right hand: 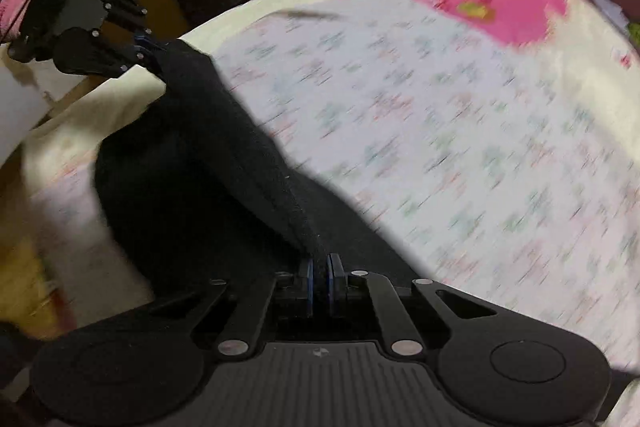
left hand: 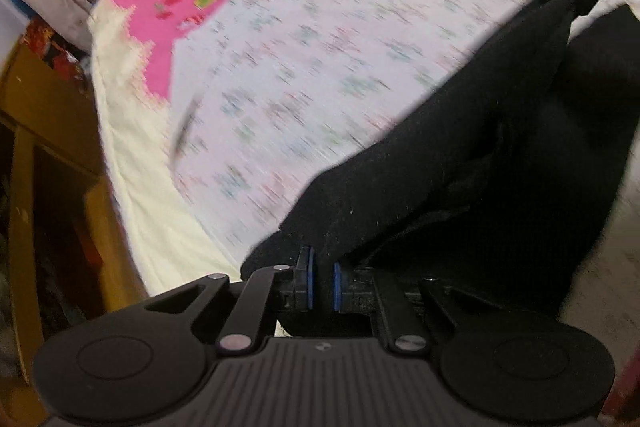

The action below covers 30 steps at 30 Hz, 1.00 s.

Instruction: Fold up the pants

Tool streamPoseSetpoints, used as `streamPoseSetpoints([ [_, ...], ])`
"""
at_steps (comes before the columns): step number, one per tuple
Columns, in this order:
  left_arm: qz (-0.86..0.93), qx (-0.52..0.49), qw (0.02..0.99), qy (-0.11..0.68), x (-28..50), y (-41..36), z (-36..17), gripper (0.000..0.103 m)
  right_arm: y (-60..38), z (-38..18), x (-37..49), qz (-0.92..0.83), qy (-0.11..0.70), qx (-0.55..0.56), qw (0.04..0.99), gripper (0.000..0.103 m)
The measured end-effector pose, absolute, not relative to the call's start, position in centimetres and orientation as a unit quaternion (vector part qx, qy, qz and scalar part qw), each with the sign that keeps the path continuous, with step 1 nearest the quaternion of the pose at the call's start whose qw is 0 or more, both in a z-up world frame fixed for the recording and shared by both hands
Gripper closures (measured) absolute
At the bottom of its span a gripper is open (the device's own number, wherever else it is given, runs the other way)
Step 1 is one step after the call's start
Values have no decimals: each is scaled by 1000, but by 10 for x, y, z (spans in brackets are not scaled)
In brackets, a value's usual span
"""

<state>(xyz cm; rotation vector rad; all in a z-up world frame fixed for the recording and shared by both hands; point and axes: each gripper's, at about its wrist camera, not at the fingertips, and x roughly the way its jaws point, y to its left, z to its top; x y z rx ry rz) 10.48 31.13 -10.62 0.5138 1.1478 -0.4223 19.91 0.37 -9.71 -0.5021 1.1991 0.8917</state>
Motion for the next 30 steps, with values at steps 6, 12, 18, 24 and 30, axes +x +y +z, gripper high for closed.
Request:
streamPoseSetpoints([
  [6,-211,212,768,567,48,294,-134,82,-7,-125,161,376,582,-182,697,103],
  [12,-203,194,764,581,16,289,-150,82,-12,-141,133,366,599,-176,689,103],
  [18,-179,196,762,591,-6,298,-157,82,-4,-158,104,375,613,-170,674,103],
  [24,-172,220,763,583,-13,293,-166,82,22,-181,77,423,639,-125,630,103],
  [30,-168,313,720,597,-41,282,-191,77,29,-178,81,432,628,-139,632,103],
])
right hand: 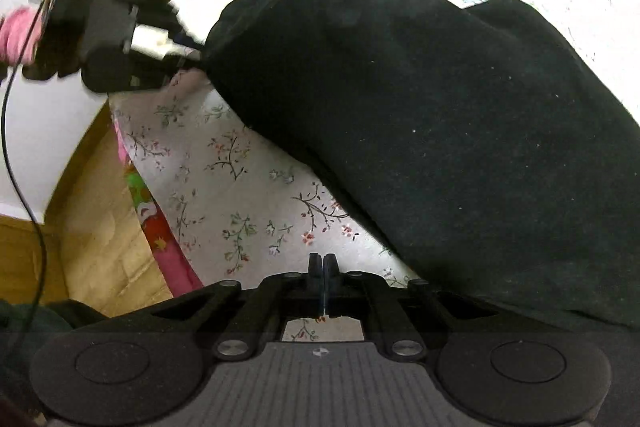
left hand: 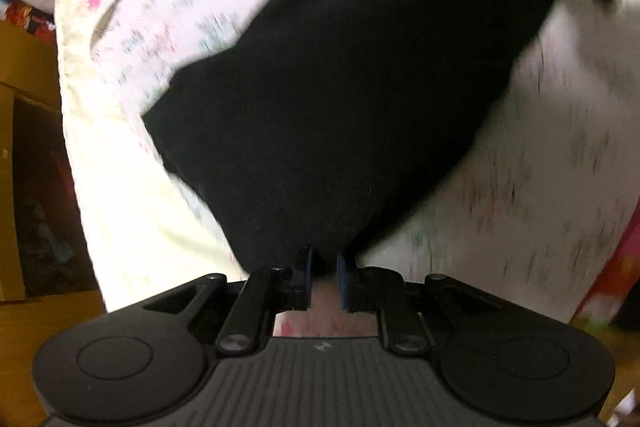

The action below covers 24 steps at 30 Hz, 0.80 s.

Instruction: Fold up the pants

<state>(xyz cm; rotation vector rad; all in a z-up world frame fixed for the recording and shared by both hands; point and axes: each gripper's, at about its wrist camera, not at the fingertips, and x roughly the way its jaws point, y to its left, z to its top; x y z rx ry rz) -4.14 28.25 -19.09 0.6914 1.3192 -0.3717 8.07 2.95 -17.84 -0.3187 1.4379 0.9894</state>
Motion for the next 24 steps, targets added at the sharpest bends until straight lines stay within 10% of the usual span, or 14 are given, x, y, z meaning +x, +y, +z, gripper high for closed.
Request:
streamPoseSetpoints([
  [15,-160,222,797,538,-3,247,-151,77,-14,-167,128,344,559,-170,735,92],
  [24,-102,234,732,631,-10,269,-191,72,-60,-196,115,273,633,-164,706,93],
])
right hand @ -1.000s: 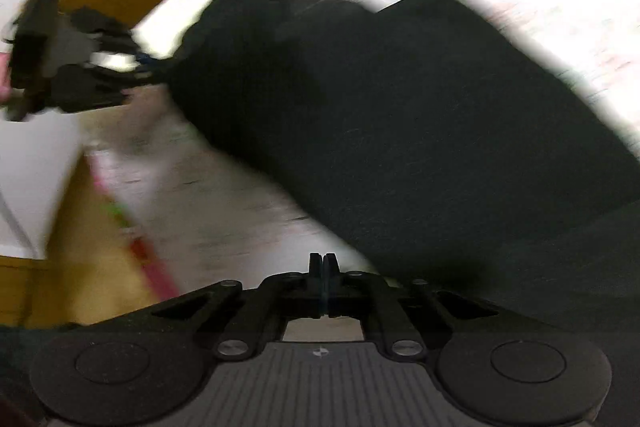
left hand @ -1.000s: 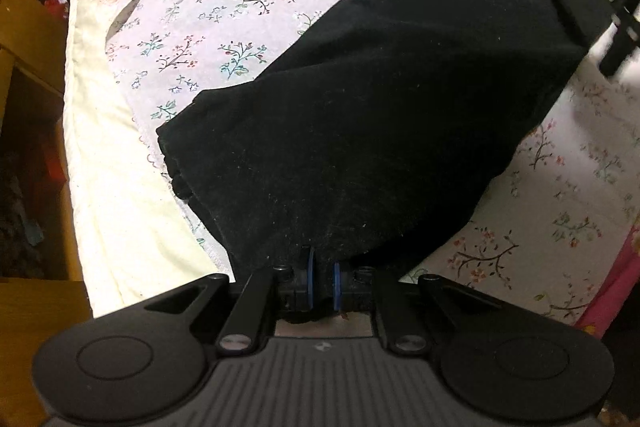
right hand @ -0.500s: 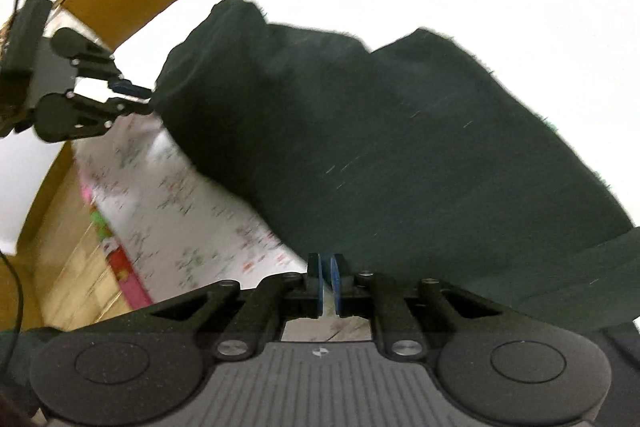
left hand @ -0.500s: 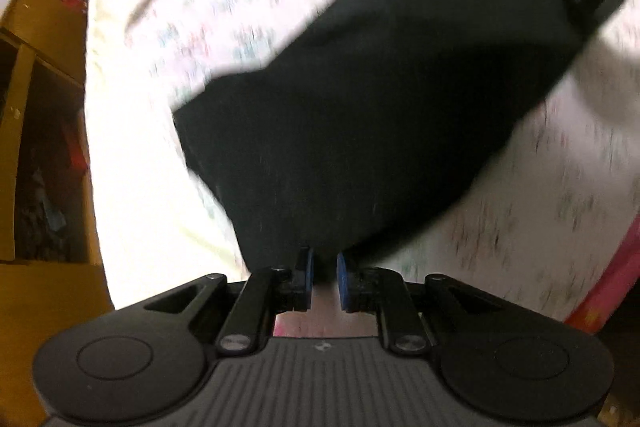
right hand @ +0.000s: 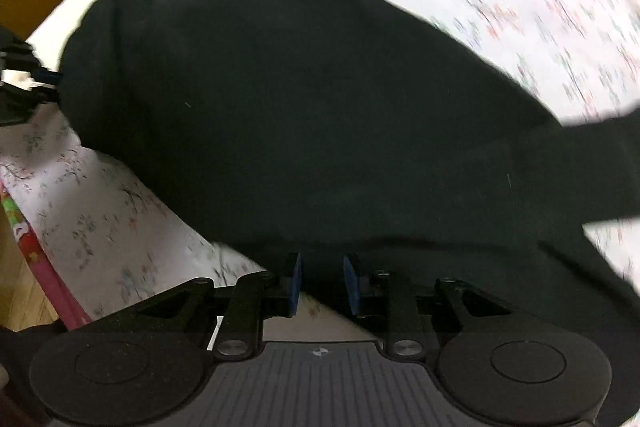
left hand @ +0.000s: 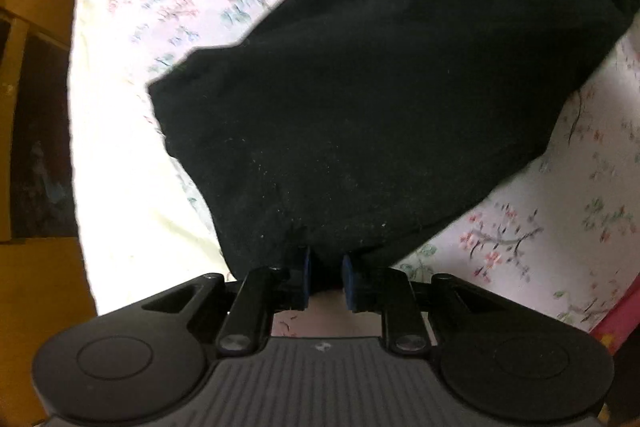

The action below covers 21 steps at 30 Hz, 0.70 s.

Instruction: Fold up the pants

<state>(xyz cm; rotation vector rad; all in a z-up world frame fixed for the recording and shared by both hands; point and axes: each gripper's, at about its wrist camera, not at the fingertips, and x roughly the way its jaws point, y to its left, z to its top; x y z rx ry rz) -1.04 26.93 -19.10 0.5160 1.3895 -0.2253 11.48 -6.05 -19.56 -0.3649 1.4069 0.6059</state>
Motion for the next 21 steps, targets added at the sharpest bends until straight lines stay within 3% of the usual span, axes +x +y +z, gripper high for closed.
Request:
streamPoseSetpoints([
  [6,-115,240,759,594,5,240,-163,72,-84,-152,140,252,581,-143,761,91],
  [10,-98,251,785,559,16,205,-152,71,-122,-140,173,218,550,-137,794,85],
  [16,-157,172,827,512,48,101,-127,69,-196,-144,236,181,518,-118,828,79],
  [21,-212,127,837,488,77,-7,-151,63,-261,-160,306,157,540,-75,823,73],
])
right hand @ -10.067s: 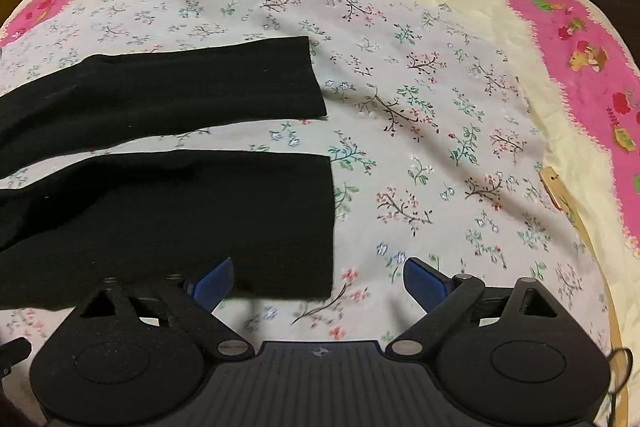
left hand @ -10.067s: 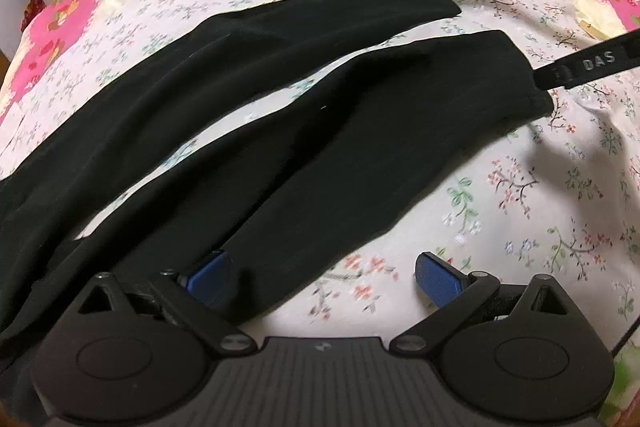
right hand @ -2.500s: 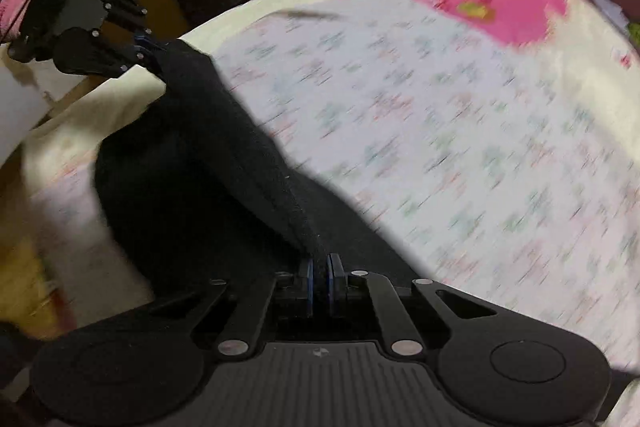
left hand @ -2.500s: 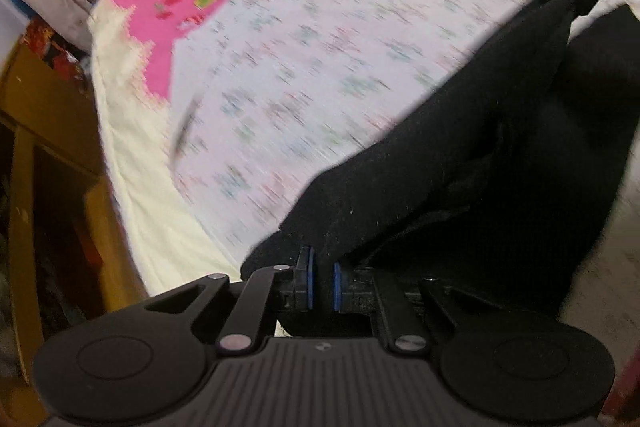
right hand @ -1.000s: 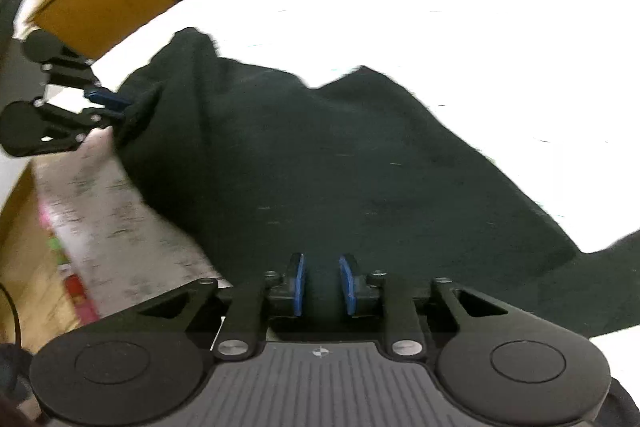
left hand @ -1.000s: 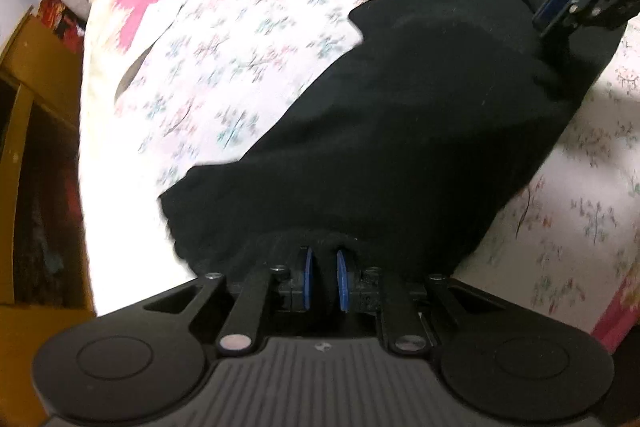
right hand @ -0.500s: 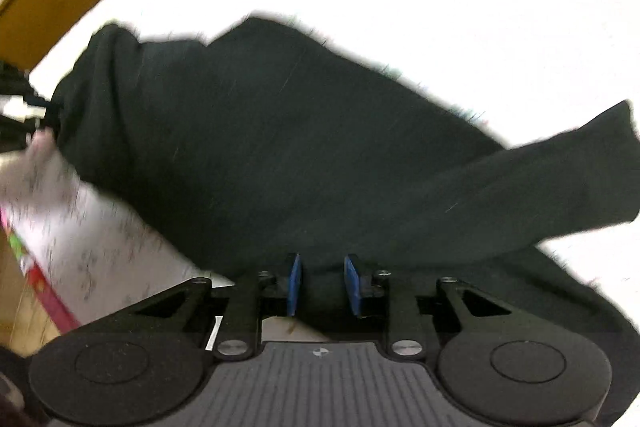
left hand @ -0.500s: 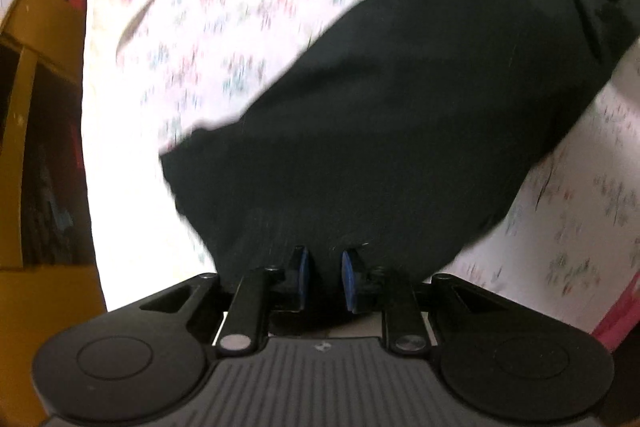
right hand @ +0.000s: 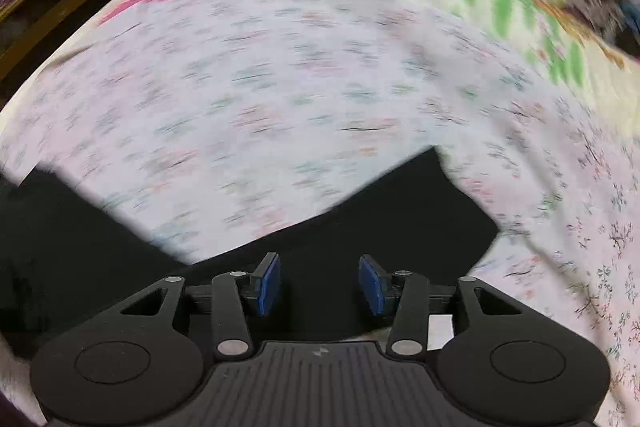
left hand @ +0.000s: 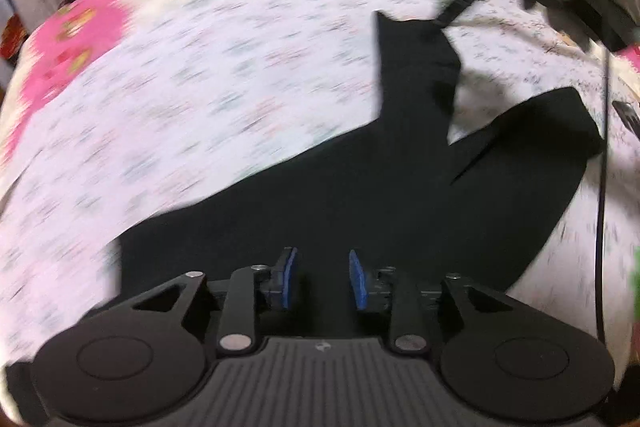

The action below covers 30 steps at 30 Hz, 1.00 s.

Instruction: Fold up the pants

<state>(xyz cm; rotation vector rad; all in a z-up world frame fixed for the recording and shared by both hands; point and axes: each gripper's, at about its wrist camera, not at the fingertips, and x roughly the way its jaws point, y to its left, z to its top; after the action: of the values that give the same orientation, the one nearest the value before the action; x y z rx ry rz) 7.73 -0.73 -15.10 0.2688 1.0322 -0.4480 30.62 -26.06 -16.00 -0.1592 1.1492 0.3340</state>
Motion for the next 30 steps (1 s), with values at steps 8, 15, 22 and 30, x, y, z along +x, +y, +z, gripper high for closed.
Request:
streamPoseSetpoints([
  [8,-192,177,840,475,126,-91,-195,55,-281,-201,351,122,560,46,818,57],
  [15,-184,199,840,471,138,-106,-204,54,-259,-228,390,46,576,34,816,56],
  [22,-196,166,839,479,143,-104,-207,81,-266,-244,399,17,587,33,808,103],
  [30,-227,165,841,463,134,-104,-189,88,-323,-198,343,37,568,73,819,103],
])
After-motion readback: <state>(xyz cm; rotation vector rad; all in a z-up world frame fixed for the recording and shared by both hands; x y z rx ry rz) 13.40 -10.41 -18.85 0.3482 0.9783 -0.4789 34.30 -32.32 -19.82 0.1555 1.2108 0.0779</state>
